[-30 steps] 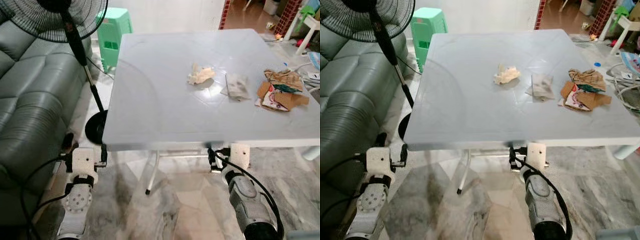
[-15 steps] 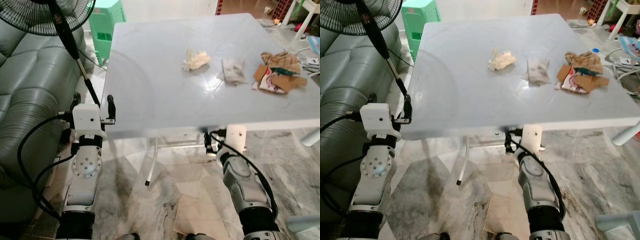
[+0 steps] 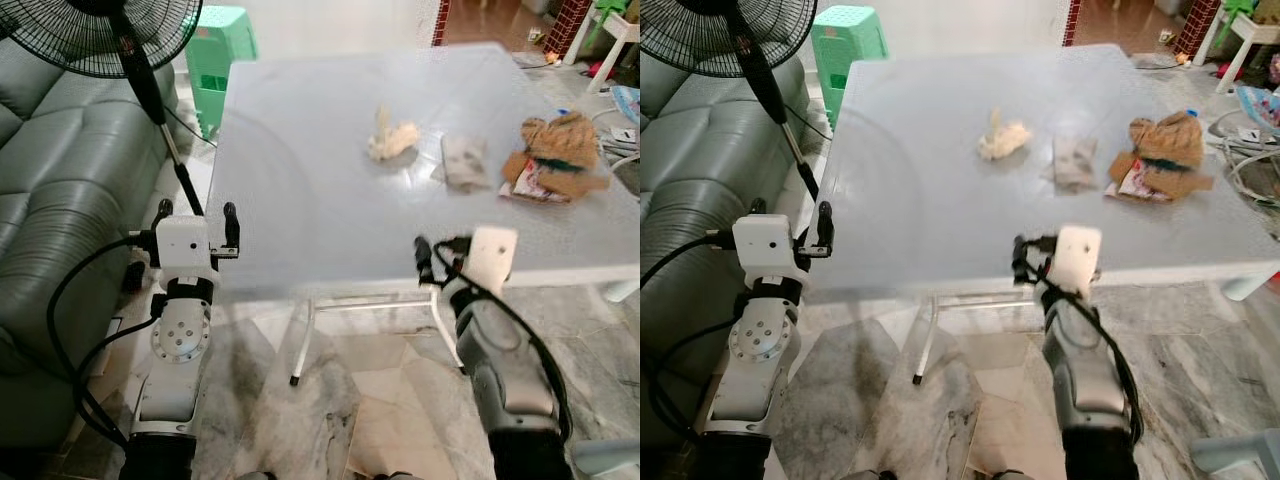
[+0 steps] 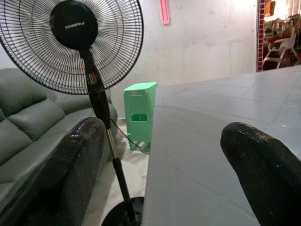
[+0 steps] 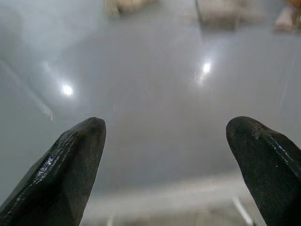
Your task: Picking trash to rubbish bin
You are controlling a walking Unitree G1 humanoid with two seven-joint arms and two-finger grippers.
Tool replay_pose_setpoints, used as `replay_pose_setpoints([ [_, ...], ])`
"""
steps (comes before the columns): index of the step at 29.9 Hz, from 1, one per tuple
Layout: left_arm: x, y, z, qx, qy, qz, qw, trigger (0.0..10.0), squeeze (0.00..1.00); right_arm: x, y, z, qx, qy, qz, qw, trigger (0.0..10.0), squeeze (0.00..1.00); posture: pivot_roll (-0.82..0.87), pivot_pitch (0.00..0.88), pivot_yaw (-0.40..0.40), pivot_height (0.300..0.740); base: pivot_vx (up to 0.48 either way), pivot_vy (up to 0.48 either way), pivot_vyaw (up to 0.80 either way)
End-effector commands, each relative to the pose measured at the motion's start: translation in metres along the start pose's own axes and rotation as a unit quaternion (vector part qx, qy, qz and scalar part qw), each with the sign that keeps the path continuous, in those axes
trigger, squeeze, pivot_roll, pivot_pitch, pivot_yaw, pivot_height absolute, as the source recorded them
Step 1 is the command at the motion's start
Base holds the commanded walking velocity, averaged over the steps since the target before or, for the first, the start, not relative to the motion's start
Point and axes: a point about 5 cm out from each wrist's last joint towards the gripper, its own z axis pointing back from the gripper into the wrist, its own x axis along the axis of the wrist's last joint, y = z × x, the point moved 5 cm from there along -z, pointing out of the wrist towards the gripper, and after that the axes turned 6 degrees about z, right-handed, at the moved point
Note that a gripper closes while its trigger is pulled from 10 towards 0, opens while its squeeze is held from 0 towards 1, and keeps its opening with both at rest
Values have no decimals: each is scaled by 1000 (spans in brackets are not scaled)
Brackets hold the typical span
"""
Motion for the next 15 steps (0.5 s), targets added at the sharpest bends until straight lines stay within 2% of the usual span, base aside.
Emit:
replay_pose_setpoints([
  [1,5,0,-1,-3,-3,2,1000,10000,0,-4,-4,6,0,5,3,1000,10000,0,-44,58,-2,740,0,0,0],
  [3,5,0,-1,-3,-4,2,1000,10000,0,-5,-7,10,-3,3,14,1000,10000,0,-44,58,-2,740,0,0,0],
  [9,17,9,-1,10,-22,1,1000,10000,0,22,-23,20,-26,-44,44,998,10000,0,-57,63,11,740,0,0,0],
  [12,22,7,3,5,-24,17,1000,10000,0,48,-34,19,-52,-78,76,993,10000,0,-64,66,18,740,0,0,0],
  [14,23,6,3,2,-26,15,1000,10000,0,56,-37,19,-59,-90,80,991,10000,0,-64,67,18,740,0,0,0],
  [15,27,1,6,-6,-31,16,999,10000,0,83,-50,17,-95,-124,91,984,10000,0,-66,68,19,740,0,0,0],
])
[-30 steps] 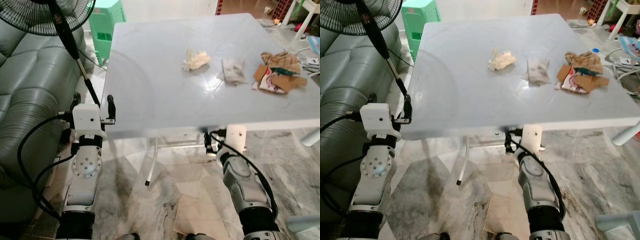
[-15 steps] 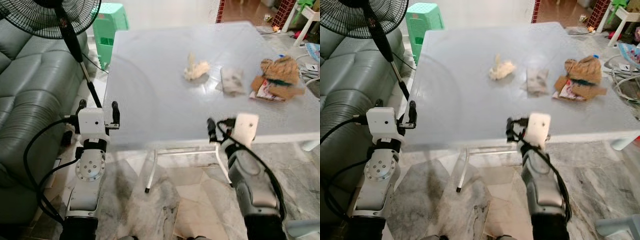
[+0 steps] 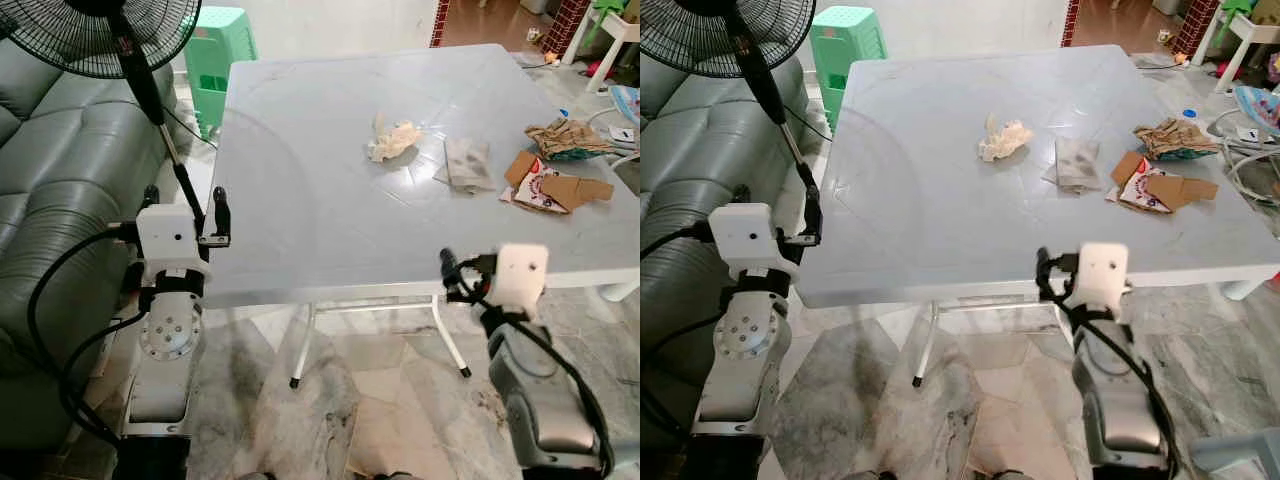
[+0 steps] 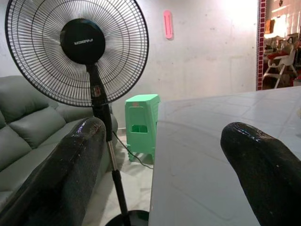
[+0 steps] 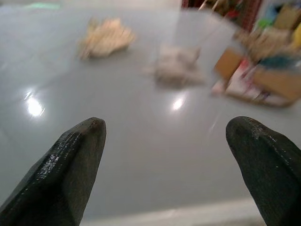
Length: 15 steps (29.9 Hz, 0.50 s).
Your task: Picking trash to rubbish bin
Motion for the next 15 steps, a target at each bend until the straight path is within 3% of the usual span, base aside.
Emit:
replay_pose_setpoints([
  [1,6,-5,4,-11,-5,0,1000,10000,0,33,-20,-7,-46,-45,15,998,10000,0,-66,68,19,740,0,0,0],
  [2,10,-11,5,-19,-14,1,1000,10000,0,54,-29,-12,-65,-77,11,995,10000,0,-66,67,18,740,0,0,0],
  [3,12,-13,5,-21,-16,2,1000,10000,0,59,-30,-13,-65,-87,9,994,10000,0,-66,67,18,740,0,0,0],
  [4,14,-15,5,-22,-20,3,1000,10000,0,69,-30,-14,-69,-103,20,992,10000,745,-63,65,16,740,0,0,0],
  [5,15,-16,4,-22,-22,4,1000,10000,0,75,-31,-15,-72,-112,30,991,10000,745,-63,65,16,740,0,0,0],
  [6,16,-17,4,-25,-23,9,999,10000,0,80,-30,-16,-70,-121,33,990,10000,1000,-62,62,13,740,0,0,0],
  [7,17,-18,4,-27,-24,12,999,10000,0,84,-29,-16,-68,-126,36,989,10000,1000,-61,62,12,740,0,0,0],
  [8,19,-18,2,-26,-27,12,999,10000,573,88,-26,-18,-66,-131,32,989,10000,1000,-59,61,10,740,0,0,0],
  [9,20,-18,2,-24,-28,13,999,10000,635,88,-26,-18,-67,-132,34,988,10000,1000,-59,61,10,740,0,0,0],
  [10,20,-17,1,-23,-28,13,999,10000,635,88,-26,-19,-68,-133,35,988,10000,1000,-59,61,10,740,0,0,0],
  [11,21,-16,1,-23,-29,13,999,10000,1000,88,-26,-19,-73,-130,38,988,10000,1000,-56,61,5,740,0,0,0],
  [15,23,-11,2,-15,-31,12,999,10000,1000,83,-27,-18,-78,-123,44,988,10000,1000,-58,57,1,740,0,0,0],
])
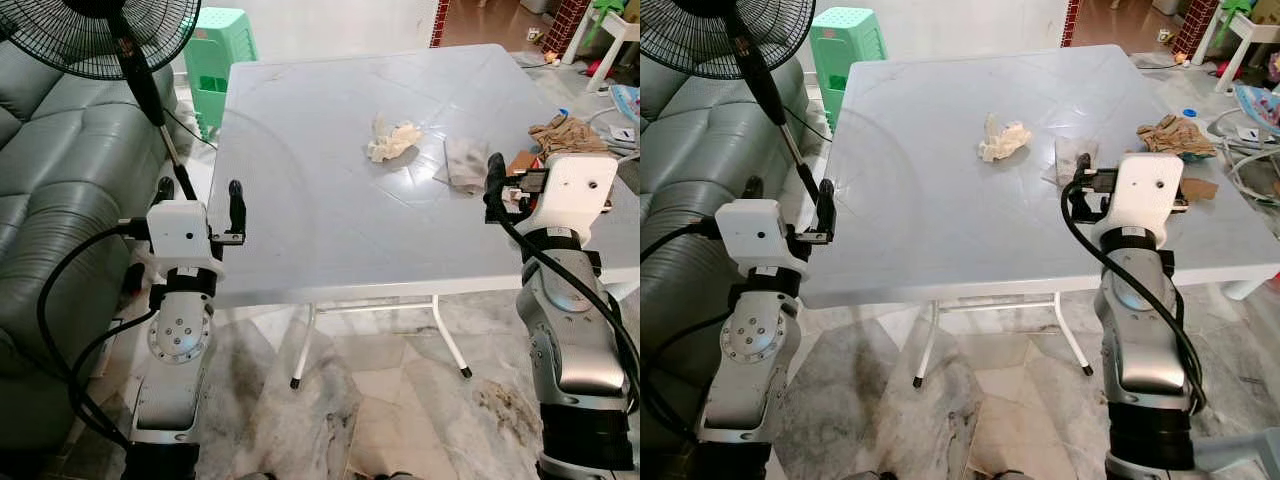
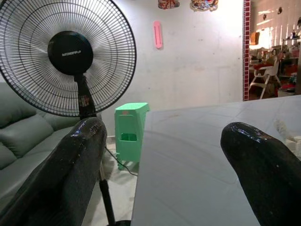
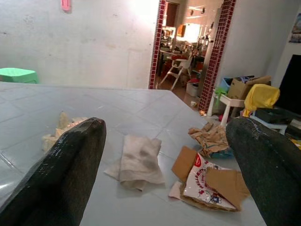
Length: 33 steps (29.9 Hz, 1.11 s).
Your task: Picking trash to rubbish bin
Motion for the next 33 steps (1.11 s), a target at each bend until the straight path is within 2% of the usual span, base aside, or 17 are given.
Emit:
replay_pose_setpoints([
  [1,9,4,-1,4,-13,-1,1000,10000,1000,-3,-1,1,-4,5,6,1000,10000,1000,-58,57,1,740,0,0,0],
  [6,10,2,2,1,-11,6,1000,10000,1000,-11,11,9,26,22,-12,999,10000,1000,-57,56,2,740,0,0,0],
  [7,9,1,2,1,-6,5,1000,10000,0,-13,14,10,29,26,-15,999,10000,1000,-57,56,2,740,0,0,0],
  [14,8,-4,-1,4,2,0,1000,10000,0,-14,30,14,56,31,-24,998,10000,1000,-56,58,-4,740,0,0,0],
  [15,8,-3,-2,4,3,3,1000,10000,0,-14,31,14,58,29,-23,998,10000,949,-56,58,-4,740,0,0,0],
  [16,7,-3,-2,4,4,4,1000,10000,0,-13,31,15,60,29,-22,998,10000,949,-56,58,-4,740,0,0,0],
  [17,7,-3,-2,4,5,6,1000,10000,0,-13,32,15,62,28,-22,997,10000,863,-58,60,-4,740,0,-270,0],
  [18,6,-2,-2,4,7,7,1000,10000,0,-13,32,15,64,28,-22,997,10000,831,-59,61,-3,740,0,-270,0],
  [33,2,-3,-2,2,18,15,1000,10000,0,-11,37,14,73,25,-21,997,10000,812,-59,67,-3,740,0,-357,0],
])
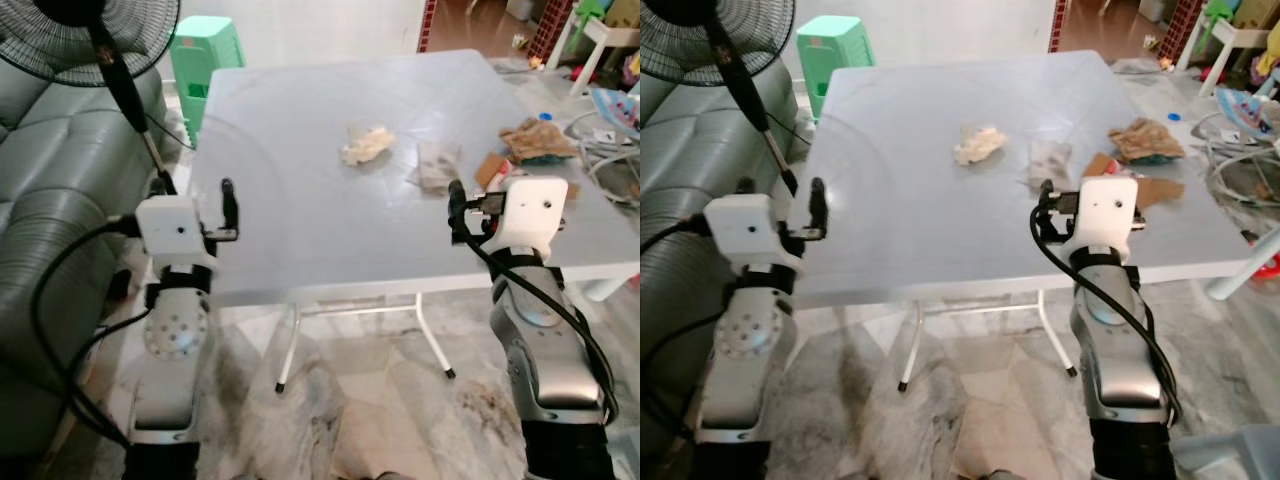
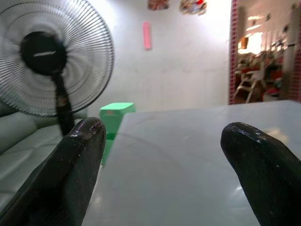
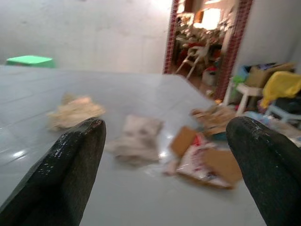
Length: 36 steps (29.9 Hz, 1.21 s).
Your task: Picking trash to rubbish bin
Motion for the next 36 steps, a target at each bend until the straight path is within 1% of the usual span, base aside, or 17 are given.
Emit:
replay_pose_setpoints([
  [1,-1,7,0,8,4,-5,1000,10000,0,5,7,0,13,-7,-5,1000,10000,808,-59,67,-4,740,0,-371,0],
  [15,-4,8,1,12,10,-5,1000,10000,0,9,8,-2,19,-12,-7,1000,10000,808,-62,69,-10,740,0,-364,0],
  [30,-6,11,0,20,15,-4,1000,10000,0,13,9,-6,24,-17,-9,1000,10000,812,-62,72,-12,740,0,0,0],
  [36,-5,8,-2,17,13,16,1000,10000,0,15,11,-9,28,-21,-11,999,10000,804,-61,74,-10,740,0,0,0],
])
